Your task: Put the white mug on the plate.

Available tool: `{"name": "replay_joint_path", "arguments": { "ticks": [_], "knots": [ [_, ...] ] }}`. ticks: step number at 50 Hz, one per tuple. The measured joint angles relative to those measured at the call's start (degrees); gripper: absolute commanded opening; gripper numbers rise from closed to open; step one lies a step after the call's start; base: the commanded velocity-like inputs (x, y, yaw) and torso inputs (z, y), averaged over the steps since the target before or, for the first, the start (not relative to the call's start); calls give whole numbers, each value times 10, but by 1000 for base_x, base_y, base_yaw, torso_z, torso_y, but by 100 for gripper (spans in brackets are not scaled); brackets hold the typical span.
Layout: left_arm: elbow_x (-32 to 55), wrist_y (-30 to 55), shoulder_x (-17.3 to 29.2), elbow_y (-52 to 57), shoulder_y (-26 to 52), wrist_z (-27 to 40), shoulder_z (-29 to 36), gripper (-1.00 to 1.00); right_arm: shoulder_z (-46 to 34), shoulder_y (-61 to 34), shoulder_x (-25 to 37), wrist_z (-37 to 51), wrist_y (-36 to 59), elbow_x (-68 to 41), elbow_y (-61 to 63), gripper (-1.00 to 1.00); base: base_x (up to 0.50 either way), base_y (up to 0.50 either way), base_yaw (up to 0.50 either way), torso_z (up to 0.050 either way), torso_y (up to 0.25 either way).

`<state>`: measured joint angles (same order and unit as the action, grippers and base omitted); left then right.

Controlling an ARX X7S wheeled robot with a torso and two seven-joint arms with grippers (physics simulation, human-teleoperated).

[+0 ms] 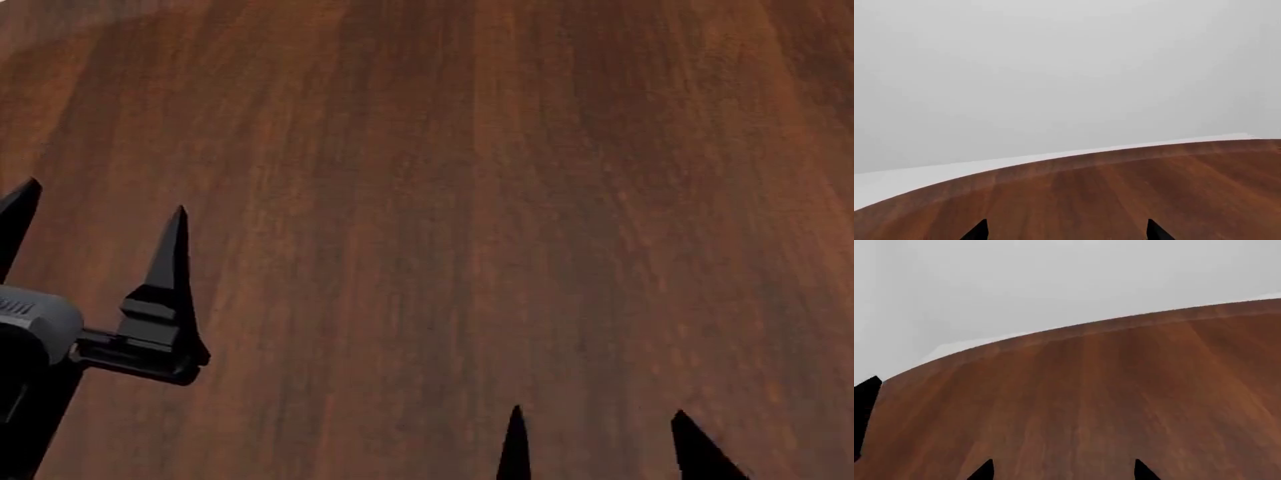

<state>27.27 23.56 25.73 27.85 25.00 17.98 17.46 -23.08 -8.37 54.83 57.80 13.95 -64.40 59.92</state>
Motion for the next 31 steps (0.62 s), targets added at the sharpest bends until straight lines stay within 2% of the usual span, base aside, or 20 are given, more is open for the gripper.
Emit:
{"name": "replay_joint_path", "arguments": {
  "ticks": [8, 14, 21, 31],
  "knots": [
    [0, 9, 0, 9, -2, 8, 4, 100, -352, -357, 34, 110, -25, -60, 0, 100, 0, 0, 0, 0, 0],
    [-1, 13, 0, 14, -6, 13, 7, 100, -543, -524, 40, 153, -64, -71, -4, 100, 0, 0, 0, 0, 0],
    [-5, 10, -2, 16, -15, 17, 13, 100, -666, -628, 34, 166, -86, -83, -19, 100, 0, 0, 0, 0, 0],
    [-12, 0, -6, 11, -34, 20, 23, 100, -747, -687, 15, 151, -99, -92, -50, 100, 0, 0, 0, 0, 0]
  ]
}}
